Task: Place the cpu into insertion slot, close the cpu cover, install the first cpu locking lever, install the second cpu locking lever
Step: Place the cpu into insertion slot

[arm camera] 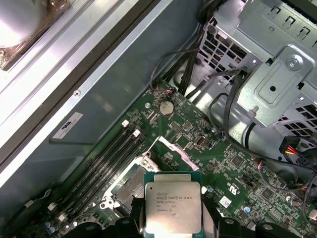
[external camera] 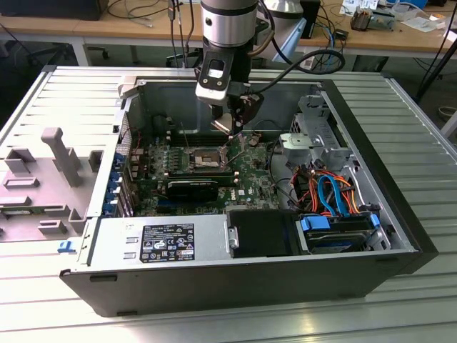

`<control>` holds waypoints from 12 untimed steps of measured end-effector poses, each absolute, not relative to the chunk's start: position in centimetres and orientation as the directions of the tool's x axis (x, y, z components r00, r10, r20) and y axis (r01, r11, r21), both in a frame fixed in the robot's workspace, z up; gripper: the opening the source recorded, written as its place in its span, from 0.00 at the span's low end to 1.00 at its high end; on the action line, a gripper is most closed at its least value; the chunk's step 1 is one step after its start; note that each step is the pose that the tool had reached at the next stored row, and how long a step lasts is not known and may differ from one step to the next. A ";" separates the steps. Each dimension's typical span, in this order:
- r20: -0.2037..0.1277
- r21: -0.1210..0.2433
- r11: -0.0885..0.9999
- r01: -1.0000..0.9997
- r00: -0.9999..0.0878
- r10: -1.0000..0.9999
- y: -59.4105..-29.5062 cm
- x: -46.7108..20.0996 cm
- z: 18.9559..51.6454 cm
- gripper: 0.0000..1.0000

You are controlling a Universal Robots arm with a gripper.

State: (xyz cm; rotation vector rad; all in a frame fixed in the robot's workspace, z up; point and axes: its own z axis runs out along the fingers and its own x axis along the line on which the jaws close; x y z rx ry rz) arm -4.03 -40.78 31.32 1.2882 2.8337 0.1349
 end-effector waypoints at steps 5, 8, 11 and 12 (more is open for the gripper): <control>0.012 0.089 0.647 0.757 -0.650 0.760 -40.8 -4.0 31.3 0.55; 0.012 0.089 0.643 0.761 -0.646 0.763 -40.8 -4.0 31.3 0.55; 0.012 0.089 0.639 0.764 -0.643 0.766 -40.8 -4.0 31.3 0.55; 0.012 0.089 0.636 0.766 -0.639 0.769 -40.8 -4.0 31.3 0.55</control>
